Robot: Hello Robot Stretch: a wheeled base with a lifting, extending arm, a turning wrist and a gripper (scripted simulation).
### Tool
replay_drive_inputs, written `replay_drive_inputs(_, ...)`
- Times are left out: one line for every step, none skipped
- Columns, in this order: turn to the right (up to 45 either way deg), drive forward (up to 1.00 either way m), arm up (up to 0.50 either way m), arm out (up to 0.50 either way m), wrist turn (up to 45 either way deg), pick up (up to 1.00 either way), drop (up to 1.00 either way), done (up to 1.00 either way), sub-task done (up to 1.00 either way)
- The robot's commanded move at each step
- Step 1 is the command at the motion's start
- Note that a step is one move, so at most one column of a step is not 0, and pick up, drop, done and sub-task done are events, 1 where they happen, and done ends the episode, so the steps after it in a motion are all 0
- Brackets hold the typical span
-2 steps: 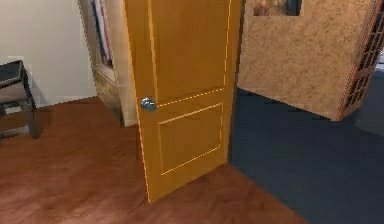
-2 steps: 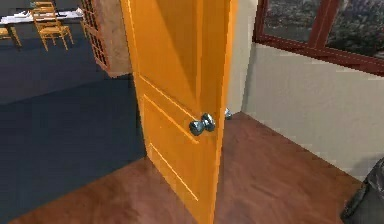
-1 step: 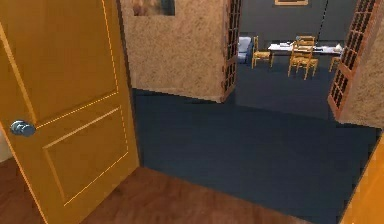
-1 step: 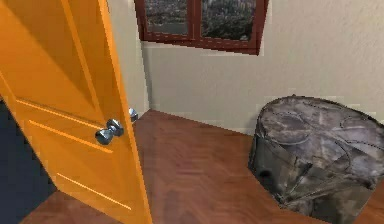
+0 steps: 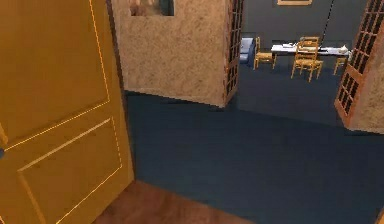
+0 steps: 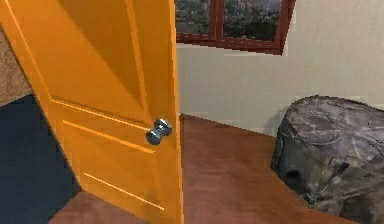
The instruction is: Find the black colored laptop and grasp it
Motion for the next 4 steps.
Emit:
replay_drive_inputs(3.0,0.0,0.0,0.0,0.0,0.0,0.0,0.0,0.0)
replay_drive_inputs(0.0,1.0,0.0,0.0,0.0,0.0,0.0,0.0,0.0)
replay_drive_inputs(3.0,0.0,0.0,0.0,0.0,0.0,0.0,0.0,0.0)
replay_drive_inputs(0.0,0.65,0.0,0.0,0.0,0.0,0.0,0.0,0.0)
